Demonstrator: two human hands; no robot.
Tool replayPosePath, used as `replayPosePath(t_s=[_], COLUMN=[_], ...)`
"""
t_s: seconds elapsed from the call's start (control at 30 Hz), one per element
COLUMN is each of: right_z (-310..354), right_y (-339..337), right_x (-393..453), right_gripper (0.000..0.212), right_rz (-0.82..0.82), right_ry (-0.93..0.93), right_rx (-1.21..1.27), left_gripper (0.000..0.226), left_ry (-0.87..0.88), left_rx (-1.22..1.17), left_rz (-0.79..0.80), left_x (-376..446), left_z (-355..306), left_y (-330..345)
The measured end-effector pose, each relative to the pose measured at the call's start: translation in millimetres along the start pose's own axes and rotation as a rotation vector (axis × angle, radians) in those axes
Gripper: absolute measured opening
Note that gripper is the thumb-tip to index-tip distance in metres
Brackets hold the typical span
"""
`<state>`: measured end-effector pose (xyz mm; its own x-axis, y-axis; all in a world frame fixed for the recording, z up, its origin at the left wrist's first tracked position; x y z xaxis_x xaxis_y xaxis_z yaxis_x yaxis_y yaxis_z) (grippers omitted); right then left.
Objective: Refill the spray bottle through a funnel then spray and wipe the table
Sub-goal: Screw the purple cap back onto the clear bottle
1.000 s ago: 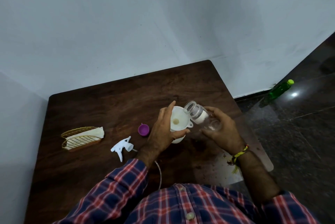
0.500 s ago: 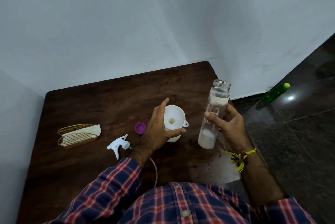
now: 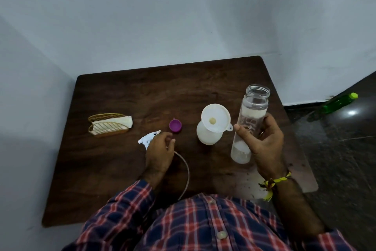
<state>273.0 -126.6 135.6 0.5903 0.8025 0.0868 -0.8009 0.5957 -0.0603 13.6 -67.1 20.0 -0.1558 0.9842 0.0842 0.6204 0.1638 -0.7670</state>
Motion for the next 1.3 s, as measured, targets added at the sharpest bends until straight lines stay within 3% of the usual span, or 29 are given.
replayPosePath(t_s=[0.1, 0.43, 0.6, 0.73, 0.87, 0.93, 1.13, 1.23, 1.3], right_z=[4, 13, 20, 23, 24, 23, 25, 26, 28], right_y=[8, 41, 44, 43, 43, 45, 59, 71, 80], right_x=[-7, -34, -41, -40, -35, -33, -29, -28, -30], right_gripper=[0.046, 0.049, 0.050, 0.050, 0.051, 0.051, 0.052, 0.049, 0.048], right_rz=[0.041, 0.090, 0.079, 0.061, 0.061, 0.073, 0.142, 0.209, 0.257], right_ry=[-0.044, -0.079, -0.101, -0.113, -0.117, -0.116, -0.093, -0.100, -0.111], right_rx=[-0.032, -0.114, -0.149, -0.160, -0.168, -0.164, -0.146, -0.124, -0.109], left_gripper=[0.024, 0.060, 0.077, 0.071, 0.063, 0.059, 0.050, 0.045, 0.037], left_ry=[-0.017, 0.159, 0.250, 0.305, 0.321, 0.265, -0.045, -0.156, -0.280], left_rx=[0.035, 0.004, 0.242, 0.415, 0.447, 0.332, -0.299, -0.656, -1.021], left_rz=[0.029, 0.208, 0.419, 0.521, 0.452, 0.362, 0.004, -0.044, 0.007], left_x=[-4, 37, 71, 84, 84, 82, 73, 71, 67], left_z=[17, 11, 1, -3, -1, -2, -48, -76, -98], left_y=[0, 13, 31, 43, 44, 39, -15, -50, -78])
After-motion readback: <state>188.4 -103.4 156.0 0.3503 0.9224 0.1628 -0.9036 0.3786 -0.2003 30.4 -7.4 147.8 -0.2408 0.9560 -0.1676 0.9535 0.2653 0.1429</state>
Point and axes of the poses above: each hand's wrist, its own x-axis towards the middle knuckle, its own y-axis out of the palm, z = x × y, the point moved 1 cm from there along x, towards the middle knuckle, and after that the axes turned 11 degrees about -z, right-handed, at the moved point
